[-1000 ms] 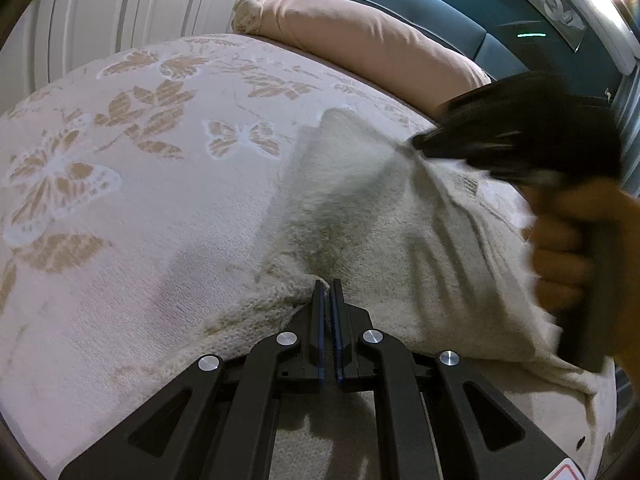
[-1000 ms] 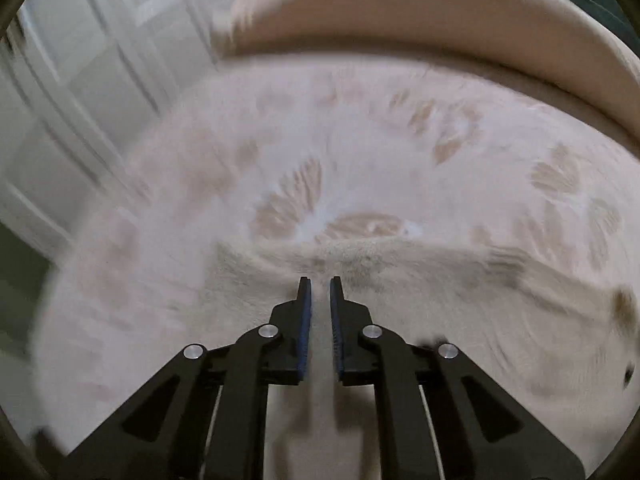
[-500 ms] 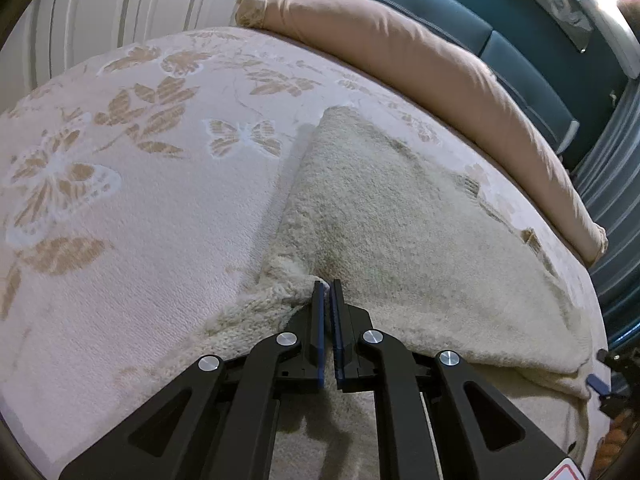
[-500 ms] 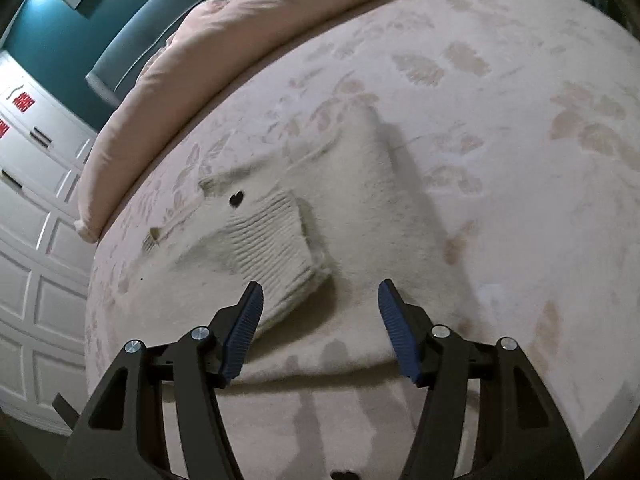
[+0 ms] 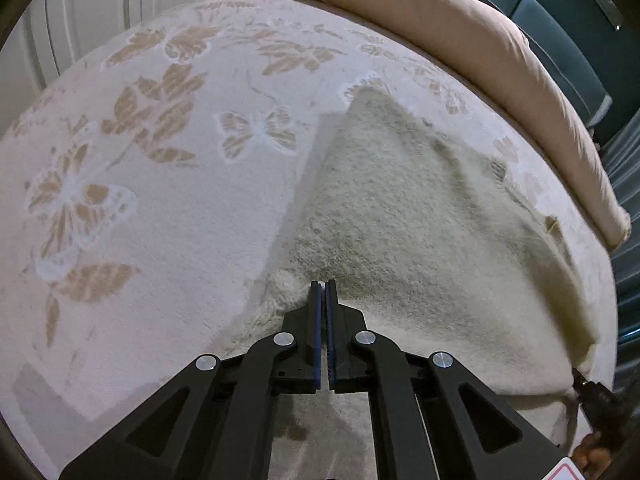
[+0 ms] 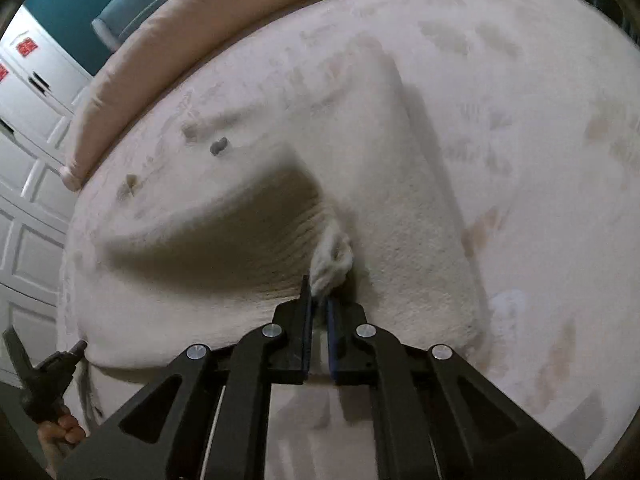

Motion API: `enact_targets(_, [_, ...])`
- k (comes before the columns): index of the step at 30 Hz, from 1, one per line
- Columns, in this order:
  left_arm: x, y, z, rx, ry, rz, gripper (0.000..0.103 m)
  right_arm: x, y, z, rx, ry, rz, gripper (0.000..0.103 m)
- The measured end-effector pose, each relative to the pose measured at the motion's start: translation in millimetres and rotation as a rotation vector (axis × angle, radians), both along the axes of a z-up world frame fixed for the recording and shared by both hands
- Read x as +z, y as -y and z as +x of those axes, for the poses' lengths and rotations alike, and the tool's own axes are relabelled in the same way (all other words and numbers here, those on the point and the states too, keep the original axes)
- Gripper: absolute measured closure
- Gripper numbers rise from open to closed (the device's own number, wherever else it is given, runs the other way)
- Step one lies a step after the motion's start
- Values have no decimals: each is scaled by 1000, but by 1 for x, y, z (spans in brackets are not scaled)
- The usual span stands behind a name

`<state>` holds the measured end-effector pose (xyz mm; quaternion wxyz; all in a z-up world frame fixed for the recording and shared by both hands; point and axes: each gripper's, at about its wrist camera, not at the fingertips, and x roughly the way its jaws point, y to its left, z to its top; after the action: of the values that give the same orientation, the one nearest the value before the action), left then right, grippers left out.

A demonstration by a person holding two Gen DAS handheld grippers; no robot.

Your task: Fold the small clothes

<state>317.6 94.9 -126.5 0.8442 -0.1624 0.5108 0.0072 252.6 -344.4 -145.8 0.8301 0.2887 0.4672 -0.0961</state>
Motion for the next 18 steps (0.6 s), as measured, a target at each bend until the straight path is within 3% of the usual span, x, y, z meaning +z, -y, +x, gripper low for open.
enact_targets(2, [0, 1, 0, 5, -4, 8, 99, 23, 0, -5, -32, 76, 45, 98])
enact_targets(4, [-1, 1, 1, 3, -4, 13, 98, 36, -4, -4, -12, 129, 15, 97])
enact_targets(5, [-1, 2, 0, -1, -3, 22, 97, 25, -8, 8, 13, 52, -34, 97])
enact_targets(7, [0, 4, 1, -6, -2, 42, 96, 1, -3, 17, 32, -38, -5, 97])
enact_targets(11, [22, -3, -19, -11, 12, 23, 93, 48, -4, -16, -22, 59, 26, 92])
enact_targets(12, [29, -6, -28, -14, 20, 25, 92, 58, -7, -30, -16, 83, 15, 85])
enact_targets(13, [35, -9, -41, -26, 26, 30, 83, 67, -10, -47, -9, 94, -3, 78])
enact_targets(14, [38, -12, -52, -36, 27, 34, 65, 74, -14, -70, -6, 89, -35, 58])
enact_targets(15, [41, -17, -70, -41, 20, 51, 55, 79, -18, -96, -6, 82, -64, 43])
enact_targets(16, [42, -23, -86, -37, 9, 69, 41, 80, -21, -123, -2, 74, -89, 41])
enact_targets(18, [42, -40, -131, -42, -21, 70, 38, 75, -21, -176, 3, 33, -116, 36])
